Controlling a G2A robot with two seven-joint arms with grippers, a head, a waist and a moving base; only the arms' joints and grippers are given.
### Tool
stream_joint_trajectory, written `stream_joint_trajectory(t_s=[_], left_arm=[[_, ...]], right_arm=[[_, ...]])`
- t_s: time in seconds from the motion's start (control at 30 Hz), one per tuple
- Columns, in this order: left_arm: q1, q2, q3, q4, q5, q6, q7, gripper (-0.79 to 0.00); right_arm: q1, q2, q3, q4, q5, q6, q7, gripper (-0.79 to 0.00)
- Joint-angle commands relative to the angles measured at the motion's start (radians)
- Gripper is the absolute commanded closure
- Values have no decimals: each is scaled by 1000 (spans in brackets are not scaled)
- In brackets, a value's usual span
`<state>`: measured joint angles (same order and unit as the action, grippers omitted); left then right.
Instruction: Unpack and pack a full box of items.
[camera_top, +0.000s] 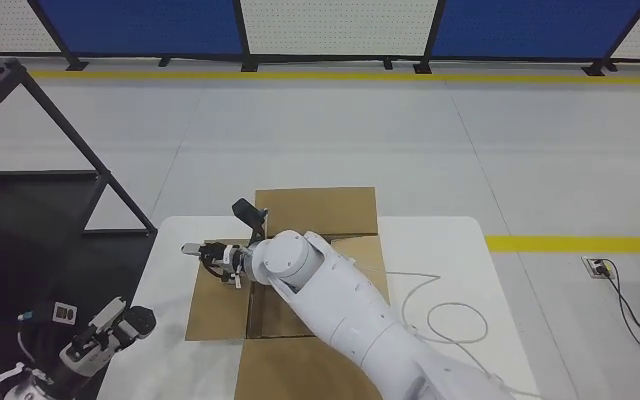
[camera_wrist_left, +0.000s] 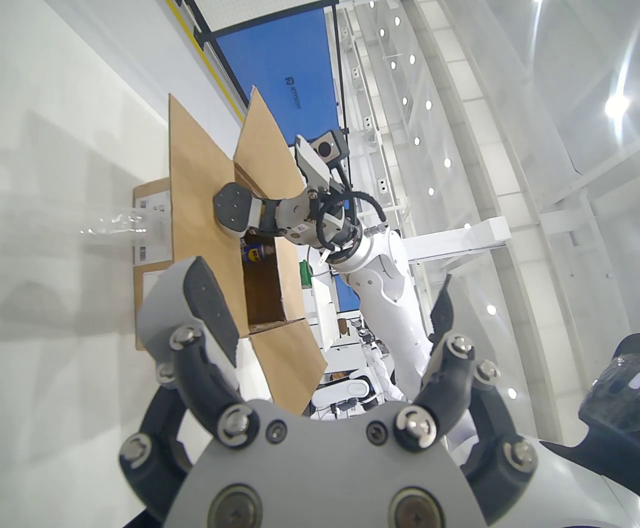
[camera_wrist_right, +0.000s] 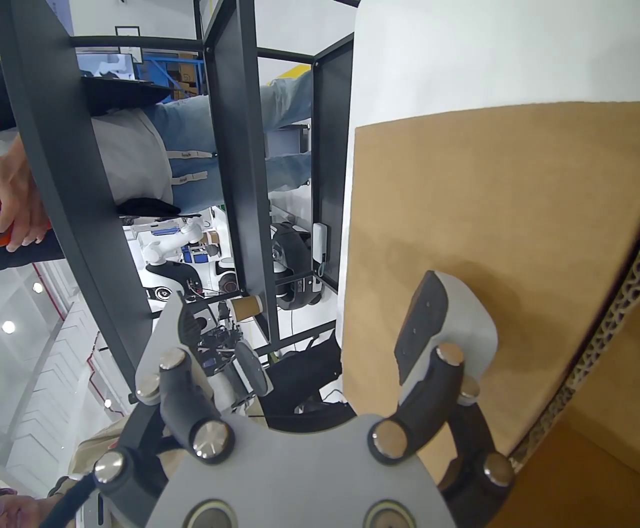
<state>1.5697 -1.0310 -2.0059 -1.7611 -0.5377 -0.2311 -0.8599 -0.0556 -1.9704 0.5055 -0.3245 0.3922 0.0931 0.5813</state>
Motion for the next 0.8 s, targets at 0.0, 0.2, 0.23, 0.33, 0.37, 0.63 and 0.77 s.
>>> stream_joint_trajectory(t_s=[0.0, 0.2, 0.23, 0.33, 0.37, 0.63, 0.77], left_arm=[[-1, 0, -2, 5, 1, 1, 5, -785], [-9, 2, -17, 15, -22, 12, 18, -785], [-11, 2, -22, 17, -30, 15, 19, -785], [-16, 3, -32, 20, -68, 33, 18, -785], [-18, 3, -36, 21, -75, 38, 17, -785], [-25, 5, -50, 28, -126, 68, 12, -785], [-22, 5, -50, 28, -123, 65, 13, -785]], right_arm=[[-1, -4, 0, 8, -12, -1, 10, -785], [-2, -10, 12, 42, -33, -30, 50, -785], [-2, -11, 12, 45, -40, -29, 57, -785], [-2, -14, 13, 52, -59, -31, 75, -785], [-2, -15, 14, 54, -65, -30, 77, -785], [-6, -24, 24, 62, -100, -26, 84, -785], [-7, -26, 35, 63, -106, -37, 78, -785]])
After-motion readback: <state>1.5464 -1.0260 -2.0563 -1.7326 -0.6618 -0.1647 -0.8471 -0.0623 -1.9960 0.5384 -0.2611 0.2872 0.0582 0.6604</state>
